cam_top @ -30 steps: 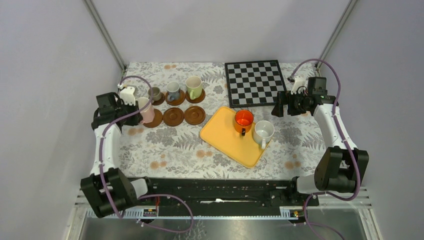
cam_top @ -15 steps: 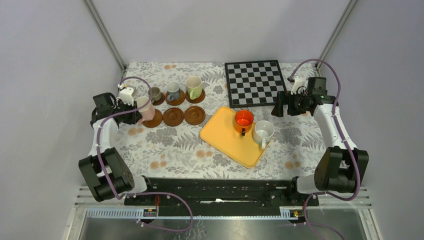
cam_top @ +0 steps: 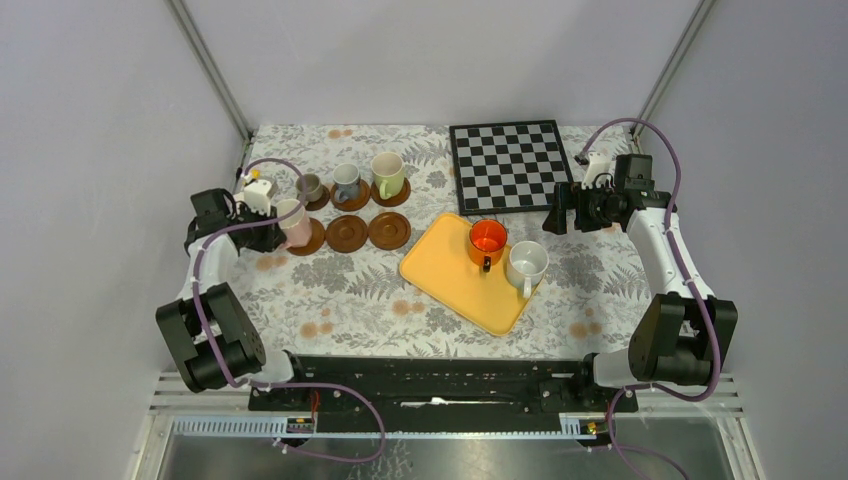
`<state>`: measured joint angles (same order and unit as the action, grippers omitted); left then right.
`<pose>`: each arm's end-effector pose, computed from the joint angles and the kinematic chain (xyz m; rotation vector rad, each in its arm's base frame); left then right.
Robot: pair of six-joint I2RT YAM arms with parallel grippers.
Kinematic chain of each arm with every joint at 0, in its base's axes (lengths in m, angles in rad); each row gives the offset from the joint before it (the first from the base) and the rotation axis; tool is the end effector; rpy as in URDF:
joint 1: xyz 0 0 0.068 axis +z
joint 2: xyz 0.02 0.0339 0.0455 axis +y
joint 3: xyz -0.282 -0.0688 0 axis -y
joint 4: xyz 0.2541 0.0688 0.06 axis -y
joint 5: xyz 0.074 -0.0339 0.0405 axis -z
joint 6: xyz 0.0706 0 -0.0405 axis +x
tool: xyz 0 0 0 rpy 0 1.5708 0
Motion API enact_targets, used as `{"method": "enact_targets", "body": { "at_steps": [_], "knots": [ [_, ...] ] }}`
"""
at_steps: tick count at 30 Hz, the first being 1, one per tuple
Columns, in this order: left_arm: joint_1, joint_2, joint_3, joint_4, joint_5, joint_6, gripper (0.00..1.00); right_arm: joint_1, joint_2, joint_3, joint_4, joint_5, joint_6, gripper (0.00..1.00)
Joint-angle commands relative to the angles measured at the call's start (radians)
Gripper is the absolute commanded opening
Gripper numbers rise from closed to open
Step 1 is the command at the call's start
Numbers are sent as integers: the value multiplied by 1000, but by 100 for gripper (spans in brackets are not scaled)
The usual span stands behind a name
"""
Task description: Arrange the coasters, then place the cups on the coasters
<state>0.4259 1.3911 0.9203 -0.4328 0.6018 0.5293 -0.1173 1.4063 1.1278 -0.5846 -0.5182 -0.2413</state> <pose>0.2943 0.0896 0.2253 0.3621 2.2604 -0.2647 0.3245 -0.0030 0.2767 -0.3711 2.3051 0.4530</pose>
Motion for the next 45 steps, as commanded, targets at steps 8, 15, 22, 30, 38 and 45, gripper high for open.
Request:
{"method": "enact_targets", "body": {
  "at_steps": [8,15,22,30,38,45],
  "knots": [
    [8,0,-18,120,74,34,0,-4,1,-5,14,-30,-4,98],
    [8,19,-12,123,66,33,2,-4,1,-6,15,-30,-5,98],
    [7,23,3,101,64,25,12,-4,3,-8,15,-30,-6,98],
    [7,5,10,85,77,15,30,-3,8,-7,15,-31,-4,98],
    [8,1,23,66,54,5,53,-4,10,-7,13,-31,-4,98],
    [7,-46,65,13,23,-30,99,-3,13,0,9,-34,-3,98]
  ]
}}
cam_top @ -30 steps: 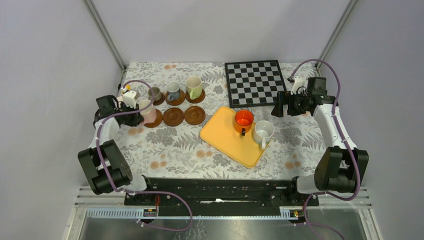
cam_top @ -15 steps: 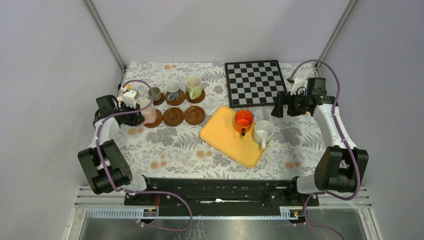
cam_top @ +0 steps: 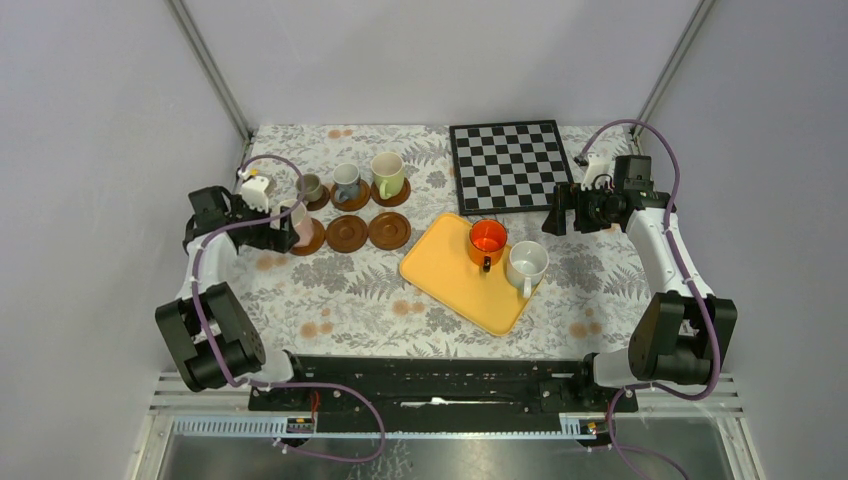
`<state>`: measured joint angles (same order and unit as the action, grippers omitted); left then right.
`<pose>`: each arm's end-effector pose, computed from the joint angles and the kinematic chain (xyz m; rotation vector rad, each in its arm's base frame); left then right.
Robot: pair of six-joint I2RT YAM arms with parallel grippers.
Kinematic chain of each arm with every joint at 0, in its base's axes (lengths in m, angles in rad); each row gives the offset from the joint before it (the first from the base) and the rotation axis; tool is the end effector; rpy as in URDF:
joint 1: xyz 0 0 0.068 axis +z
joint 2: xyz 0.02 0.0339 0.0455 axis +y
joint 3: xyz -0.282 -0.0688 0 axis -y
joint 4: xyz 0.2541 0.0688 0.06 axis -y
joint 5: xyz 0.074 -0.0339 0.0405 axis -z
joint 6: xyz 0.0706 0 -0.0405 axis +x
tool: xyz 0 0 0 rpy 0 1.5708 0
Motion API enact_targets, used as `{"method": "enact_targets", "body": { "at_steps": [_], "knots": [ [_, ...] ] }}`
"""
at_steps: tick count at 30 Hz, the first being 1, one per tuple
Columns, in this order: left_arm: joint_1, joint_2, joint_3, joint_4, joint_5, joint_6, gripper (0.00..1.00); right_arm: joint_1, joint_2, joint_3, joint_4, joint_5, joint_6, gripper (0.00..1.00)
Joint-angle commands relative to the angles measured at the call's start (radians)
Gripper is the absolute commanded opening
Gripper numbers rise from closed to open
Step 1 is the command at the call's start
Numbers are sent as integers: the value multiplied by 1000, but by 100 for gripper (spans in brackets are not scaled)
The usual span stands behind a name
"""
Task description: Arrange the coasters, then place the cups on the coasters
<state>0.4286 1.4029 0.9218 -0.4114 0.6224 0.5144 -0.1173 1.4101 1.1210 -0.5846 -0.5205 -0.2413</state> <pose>0.2975 0.0907 0.2249 0.3527 2.2441 -0.2851 0.3243 -0.0029 0.2732 -0.3698 2.3141 0.4600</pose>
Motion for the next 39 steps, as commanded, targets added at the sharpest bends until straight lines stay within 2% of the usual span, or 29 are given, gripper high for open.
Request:
{"method": "enact_targets", "body": {
  "at_steps": [1,7,12,16,21,23,28,33,39],
  "knots": [
    [4,-64,76,-21,-2,-19,99,-3,10,6,10,-32,-3,98],
    [3,-122,180,-99,-9,-51,99,-4,10,12,8,-34,-3,98],
    [-26,-165,295,-129,-6,-136,99,-4,14,22,7,-26,2,98],
    [-144,-161,408,-173,-57,-173,99,-4,18,37,1,-23,7,98],
    [-303,-180,435,-131,-96,-178,99,-4,23,50,-13,-21,5,98],
    [-350,-177,442,-87,-121,-250,99,-4,19,57,-18,-10,3,98],
    [-369,-131,476,-27,53,-444,99,-4,-1,52,-9,-2,3,98],
    [-616,-91,485,-41,-181,-458,99,-4,-4,38,5,-4,13,98],
    [-874,-38,448,-26,-314,-511,99,-4,-12,20,16,-2,13,98]
  ]
}}
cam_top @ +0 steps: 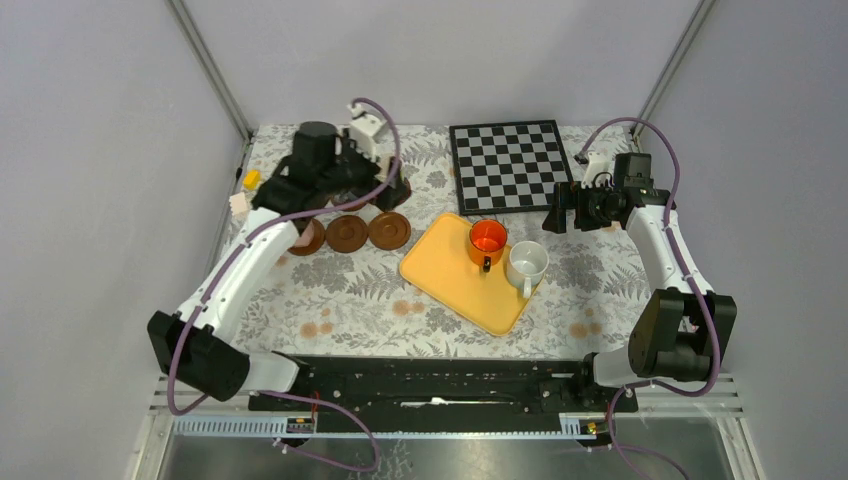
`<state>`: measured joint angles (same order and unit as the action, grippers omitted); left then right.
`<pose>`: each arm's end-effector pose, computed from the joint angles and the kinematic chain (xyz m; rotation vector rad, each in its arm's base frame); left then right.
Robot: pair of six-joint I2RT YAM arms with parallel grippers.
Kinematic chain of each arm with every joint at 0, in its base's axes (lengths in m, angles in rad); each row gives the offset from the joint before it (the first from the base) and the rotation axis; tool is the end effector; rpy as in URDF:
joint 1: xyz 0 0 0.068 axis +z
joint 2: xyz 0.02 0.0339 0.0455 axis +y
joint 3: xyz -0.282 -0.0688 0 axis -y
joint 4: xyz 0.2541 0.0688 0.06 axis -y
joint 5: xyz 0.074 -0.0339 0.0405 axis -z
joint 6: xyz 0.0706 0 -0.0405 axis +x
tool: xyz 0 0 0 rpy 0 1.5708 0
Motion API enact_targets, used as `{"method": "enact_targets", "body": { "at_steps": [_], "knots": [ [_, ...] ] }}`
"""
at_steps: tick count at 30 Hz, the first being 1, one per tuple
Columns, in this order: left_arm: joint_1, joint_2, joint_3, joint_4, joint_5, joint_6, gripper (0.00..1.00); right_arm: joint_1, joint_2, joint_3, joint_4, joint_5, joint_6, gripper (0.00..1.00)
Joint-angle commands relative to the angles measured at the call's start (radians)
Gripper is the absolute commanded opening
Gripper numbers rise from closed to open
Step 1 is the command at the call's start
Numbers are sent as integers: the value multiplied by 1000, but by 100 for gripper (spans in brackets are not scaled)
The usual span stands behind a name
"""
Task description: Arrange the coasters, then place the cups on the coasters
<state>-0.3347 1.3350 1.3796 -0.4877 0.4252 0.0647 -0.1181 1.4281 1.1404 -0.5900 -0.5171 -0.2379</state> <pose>0.3024 -0.1360 0.3997 0.6655 1.9095 -0.5991 0.3289 -0.0039 0.2739 -0.3628 2.3201 0.4590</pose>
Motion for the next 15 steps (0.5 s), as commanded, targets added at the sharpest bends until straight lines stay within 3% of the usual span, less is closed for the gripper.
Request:
{"method": "enact_targets", "body": {
  "at_steps": [1,10,15],
  "knots": [
    [-143,43,-12,51,-129,-96,99,-3,-28,2,20,-4,9,98],
    [-418,149,-42,111,-240,-165,99,-3,-28,-7,26,-1,6,98],
    [-498,218,-46,145,-292,-247,99,-3,-27,-3,24,1,8,98]
  ]
}}
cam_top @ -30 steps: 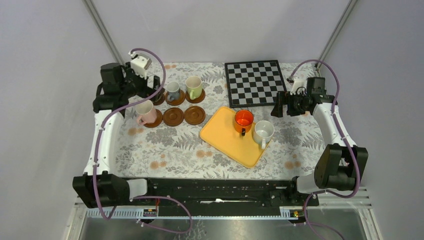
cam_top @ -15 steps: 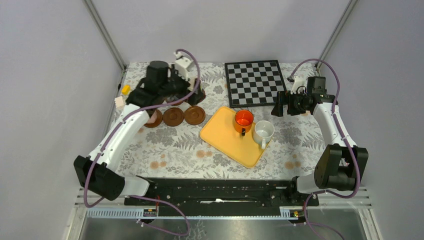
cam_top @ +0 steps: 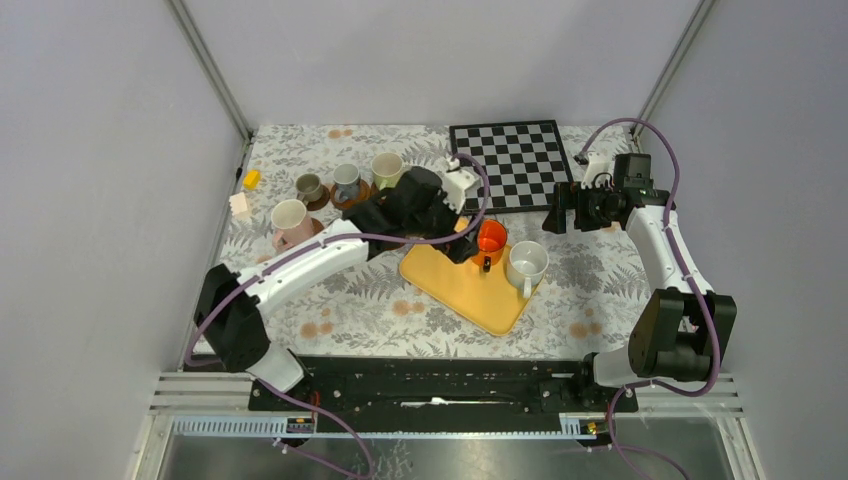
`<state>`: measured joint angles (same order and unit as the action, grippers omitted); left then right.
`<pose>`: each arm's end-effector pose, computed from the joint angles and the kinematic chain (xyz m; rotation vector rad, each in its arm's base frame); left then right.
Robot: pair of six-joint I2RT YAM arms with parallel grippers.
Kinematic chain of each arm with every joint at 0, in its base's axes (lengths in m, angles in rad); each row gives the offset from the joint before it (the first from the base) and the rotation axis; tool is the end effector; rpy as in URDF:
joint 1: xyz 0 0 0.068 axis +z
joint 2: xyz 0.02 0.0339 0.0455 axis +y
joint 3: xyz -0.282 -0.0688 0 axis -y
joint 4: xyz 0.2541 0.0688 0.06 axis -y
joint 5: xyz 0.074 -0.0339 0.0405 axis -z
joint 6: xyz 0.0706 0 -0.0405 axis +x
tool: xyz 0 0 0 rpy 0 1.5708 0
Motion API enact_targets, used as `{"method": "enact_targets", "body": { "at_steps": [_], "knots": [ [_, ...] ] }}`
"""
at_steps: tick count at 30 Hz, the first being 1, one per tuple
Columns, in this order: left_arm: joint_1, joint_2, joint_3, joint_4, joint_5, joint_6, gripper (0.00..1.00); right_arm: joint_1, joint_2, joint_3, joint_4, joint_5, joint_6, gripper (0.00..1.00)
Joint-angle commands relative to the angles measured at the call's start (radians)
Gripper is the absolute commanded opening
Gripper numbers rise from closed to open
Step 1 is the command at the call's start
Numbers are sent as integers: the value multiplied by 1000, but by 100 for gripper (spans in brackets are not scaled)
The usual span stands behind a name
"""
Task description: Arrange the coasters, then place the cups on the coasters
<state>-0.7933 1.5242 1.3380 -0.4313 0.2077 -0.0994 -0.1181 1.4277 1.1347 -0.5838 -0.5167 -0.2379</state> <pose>0.2592 -0.2841 0.3243 0.8850 2.0890 -0.7179 0.3288 -0.0039 0.2726 -0.3628 2.3194 0.4582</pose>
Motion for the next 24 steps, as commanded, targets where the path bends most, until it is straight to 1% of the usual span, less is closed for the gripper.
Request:
{"method": "enact_targets", "body": {
  "at_steps": [1,4,10,14,17,20,23,24],
  "knots": [
    [-50,39,-10,98,-89,-103,99,-3,-29,-2,21,2,8,98],
    [-78,70,-16,122,-137,-153,99,-3,-27,-6,22,4,5,98],
    [-121,116,-11,154,-246,-203,99,-4,-46,-11,28,3,8,98],
    [-148,143,-19,178,-279,-225,99,-3,-39,-3,22,7,8,98],
    [-159,173,-33,192,-271,-248,99,-4,-38,2,20,5,9,98],
    [-194,197,-57,199,-295,-265,98,-4,-35,1,26,22,8,98],
    [-217,217,-72,210,-361,-276,95,-5,-32,0,30,41,16,98],
    [-218,226,-73,214,-384,-284,92,-5,-31,2,30,49,18,98]
  ]
}}
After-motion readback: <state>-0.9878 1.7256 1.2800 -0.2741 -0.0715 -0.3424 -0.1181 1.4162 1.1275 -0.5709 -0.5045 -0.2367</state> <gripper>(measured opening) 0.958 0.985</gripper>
